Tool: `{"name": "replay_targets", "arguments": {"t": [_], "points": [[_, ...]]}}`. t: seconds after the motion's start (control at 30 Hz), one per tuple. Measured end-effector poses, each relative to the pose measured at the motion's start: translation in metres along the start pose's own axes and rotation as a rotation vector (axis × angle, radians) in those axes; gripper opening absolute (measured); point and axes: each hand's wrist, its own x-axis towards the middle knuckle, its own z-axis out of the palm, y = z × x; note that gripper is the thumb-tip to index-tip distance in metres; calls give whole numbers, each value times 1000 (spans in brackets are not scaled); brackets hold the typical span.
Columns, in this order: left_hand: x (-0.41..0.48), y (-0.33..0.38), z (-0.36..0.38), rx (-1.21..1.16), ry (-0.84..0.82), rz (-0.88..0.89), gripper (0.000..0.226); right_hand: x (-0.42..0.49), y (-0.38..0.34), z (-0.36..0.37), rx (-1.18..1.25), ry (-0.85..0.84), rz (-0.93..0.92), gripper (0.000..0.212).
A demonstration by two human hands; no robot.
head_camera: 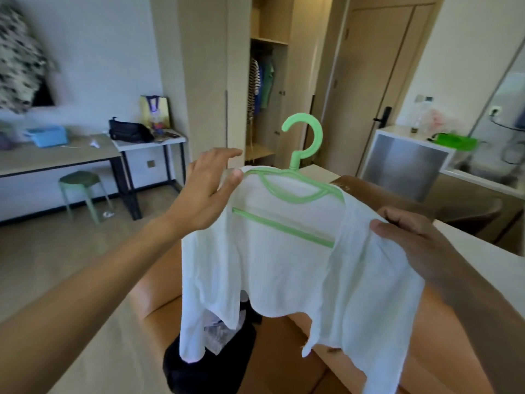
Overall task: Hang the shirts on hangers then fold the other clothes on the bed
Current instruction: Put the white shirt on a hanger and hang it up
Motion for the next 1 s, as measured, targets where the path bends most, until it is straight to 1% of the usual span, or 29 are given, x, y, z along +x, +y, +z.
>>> {"name": "replay_targets", "arguments": {"t": [0.07,0.1,0.13,0.2,0.23,0.27,0.37,0.4,0.5,0.57,0.63,0.73,0.87,1.0], "points": [[-16,-22,-20,-25,73,-119,50,8,-2,28,92,59,68,16],[-25,-33,-31,-40,100,-174,49,11,-7,44,100,68,112,9],[-36,-44,-42,-54,123,-223,49,15,-7,58,100,42,160,6],[-57,-70,-66,-74,150,-300,49,24,-14,95,124,2,212,14],[-67,-82,-77,-81,155,-328,48,25,-18,113,120,-17,231,15],[-77,-94,-89,-87,156,-354,44,28,-21,133,124,-32,266,9],[-106,-135,-124,-62,164,-421,29,34,-39,199,123,-71,256,16],[-117,-147,-134,-51,161,-443,29,36,-44,218,136,-87,262,15],[-146,-184,-166,-19,128,-512,43,48,-57,278,208,-121,255,10],[-162,-206,-189,-24,127,-521,43,57,-65,319,267,-124,263,8],[-171,-223,-211,-48,140,-532,37,66,-77,359,318,-125,270,11],[-179,-243,-239,-72,170,-547,33,81,-92,413,385,-168,289,9],[-180,-275,-268,-134,231,-580,27,114,-107,485,440,-242,292,22],[-170,-314,-287,-256,283,-640,27,157,-114,555,494,-259,302,13]]}}
